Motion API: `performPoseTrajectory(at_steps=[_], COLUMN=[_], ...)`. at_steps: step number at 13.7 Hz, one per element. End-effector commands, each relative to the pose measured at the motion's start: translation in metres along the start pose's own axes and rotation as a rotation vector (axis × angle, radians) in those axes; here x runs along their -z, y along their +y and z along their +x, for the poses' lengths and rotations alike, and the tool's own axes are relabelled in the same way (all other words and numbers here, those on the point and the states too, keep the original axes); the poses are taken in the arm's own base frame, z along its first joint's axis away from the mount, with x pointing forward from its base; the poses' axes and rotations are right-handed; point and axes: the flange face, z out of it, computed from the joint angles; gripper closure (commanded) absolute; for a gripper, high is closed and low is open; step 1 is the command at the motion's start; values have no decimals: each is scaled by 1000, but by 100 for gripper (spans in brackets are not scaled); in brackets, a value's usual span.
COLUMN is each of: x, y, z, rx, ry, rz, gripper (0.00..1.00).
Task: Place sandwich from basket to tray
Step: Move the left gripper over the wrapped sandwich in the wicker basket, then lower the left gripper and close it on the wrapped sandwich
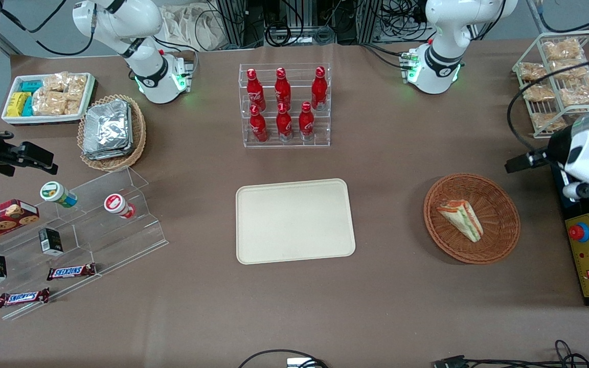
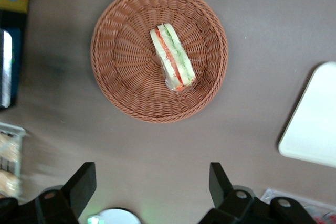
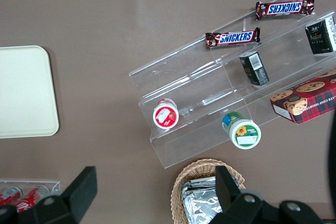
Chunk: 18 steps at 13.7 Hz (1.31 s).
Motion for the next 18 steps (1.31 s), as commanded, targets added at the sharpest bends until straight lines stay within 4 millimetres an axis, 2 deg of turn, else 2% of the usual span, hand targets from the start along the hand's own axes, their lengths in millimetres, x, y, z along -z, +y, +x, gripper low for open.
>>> performPoseTrajectory(at_steps=[1, 4, 8, 13, 18], x=[-30, -73, -134, -205, -244], y=[9, 14, -3, -1, 1], z=[24, 49, 89, 117, 128], rx=[157, 257, 376, 405, 415], ry=[-44, -88, -142, -180, -192], rz=[-52, -44, -69, -84, -81], gripper=[5, 5, 5, 4, 4])
